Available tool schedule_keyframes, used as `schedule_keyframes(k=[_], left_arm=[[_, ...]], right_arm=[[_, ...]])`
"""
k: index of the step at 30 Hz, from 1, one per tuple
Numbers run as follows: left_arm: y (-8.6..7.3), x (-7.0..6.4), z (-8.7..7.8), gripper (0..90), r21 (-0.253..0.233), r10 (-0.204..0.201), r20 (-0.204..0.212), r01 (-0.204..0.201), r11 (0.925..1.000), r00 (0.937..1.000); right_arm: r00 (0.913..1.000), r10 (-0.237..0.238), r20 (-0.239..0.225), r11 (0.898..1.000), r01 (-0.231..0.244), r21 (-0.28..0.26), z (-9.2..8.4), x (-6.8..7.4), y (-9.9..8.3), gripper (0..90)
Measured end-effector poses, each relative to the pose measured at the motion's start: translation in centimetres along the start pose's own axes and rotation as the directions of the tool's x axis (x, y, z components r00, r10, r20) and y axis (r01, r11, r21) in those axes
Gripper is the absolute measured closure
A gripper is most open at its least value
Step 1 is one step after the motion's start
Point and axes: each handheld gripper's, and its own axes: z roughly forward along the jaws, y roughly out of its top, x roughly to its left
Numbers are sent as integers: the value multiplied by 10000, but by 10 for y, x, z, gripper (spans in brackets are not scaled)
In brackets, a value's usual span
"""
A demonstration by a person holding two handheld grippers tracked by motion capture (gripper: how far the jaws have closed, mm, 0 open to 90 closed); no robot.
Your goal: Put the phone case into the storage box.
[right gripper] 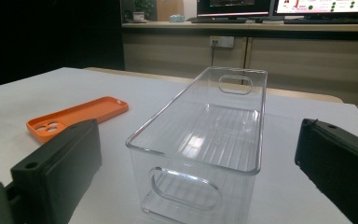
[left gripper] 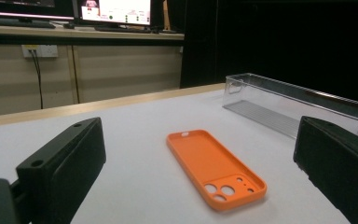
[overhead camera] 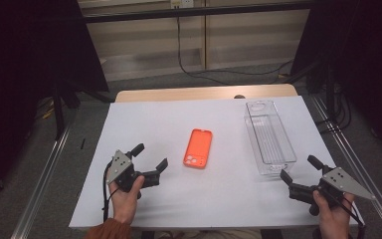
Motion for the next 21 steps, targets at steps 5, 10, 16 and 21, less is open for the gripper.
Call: schedule_keyframes(k=[5,10,16,21], left_arm=[[2,-6,11,22,57,218,288,-219,9997,9993],[5,-8,18,22,45,302,416,-304,9995,9987],[14,-5,30,23,-58,632,283,-631,9980,9976],[16,-4,41,20,-10,489,224,-489,9988,9986]], right_arm=[[10000,-37,69,10000,36,37,0,-1,0,0],[10000,-40,49,10000,40,34,0,0,0,0],[10000,-19,82,10000,18,25,0,0,0,0],[10000,0,76,10000,-1,24,0,0,0,0]])
